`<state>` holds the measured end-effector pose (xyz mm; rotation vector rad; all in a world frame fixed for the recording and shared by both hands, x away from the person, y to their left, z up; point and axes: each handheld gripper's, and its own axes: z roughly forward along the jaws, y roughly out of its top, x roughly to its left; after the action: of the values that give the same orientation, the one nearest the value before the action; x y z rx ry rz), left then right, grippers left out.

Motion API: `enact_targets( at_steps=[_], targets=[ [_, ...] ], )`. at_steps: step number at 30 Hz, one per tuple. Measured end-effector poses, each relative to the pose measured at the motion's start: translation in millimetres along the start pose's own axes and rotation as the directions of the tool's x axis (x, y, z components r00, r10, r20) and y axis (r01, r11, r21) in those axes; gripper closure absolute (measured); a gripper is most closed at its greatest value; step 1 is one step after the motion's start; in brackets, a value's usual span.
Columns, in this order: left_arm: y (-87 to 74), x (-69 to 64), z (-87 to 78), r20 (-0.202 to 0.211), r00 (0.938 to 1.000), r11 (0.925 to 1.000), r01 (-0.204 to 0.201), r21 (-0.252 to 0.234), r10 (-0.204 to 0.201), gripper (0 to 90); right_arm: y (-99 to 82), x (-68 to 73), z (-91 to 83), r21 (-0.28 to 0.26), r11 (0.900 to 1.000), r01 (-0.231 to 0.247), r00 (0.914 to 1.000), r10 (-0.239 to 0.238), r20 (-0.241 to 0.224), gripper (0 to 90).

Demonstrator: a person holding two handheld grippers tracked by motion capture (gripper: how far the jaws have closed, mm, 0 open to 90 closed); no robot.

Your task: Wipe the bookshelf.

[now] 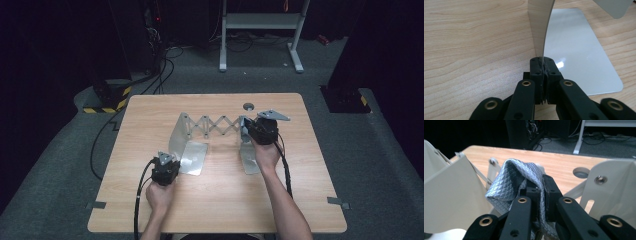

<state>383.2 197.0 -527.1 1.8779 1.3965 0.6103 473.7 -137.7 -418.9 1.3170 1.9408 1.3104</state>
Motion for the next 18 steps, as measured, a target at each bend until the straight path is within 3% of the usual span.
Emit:
enact_targets(
  at_steps=[9, 18],
  targets=[
    [0.0, 0.1, 0.0, 0.000, 1.0000, 1.0000, 0.000, 0.000, 0.000, 87.1, 8.6, 0.4, -6.0, -0.032, 0.9995, 0.006, 1.0000, -0.007, -0.004, 85.8],
    [0.0, 0.1, 0.0, 0.001, 1.0000, 1.0000, 0.000, 0.000, 0.000, 87.1, 0.7, 2.3, 7.0, 0.019, 0.9993, 0.033, 0.9989, -0.034, 0.031, 85.9]
  ],
)
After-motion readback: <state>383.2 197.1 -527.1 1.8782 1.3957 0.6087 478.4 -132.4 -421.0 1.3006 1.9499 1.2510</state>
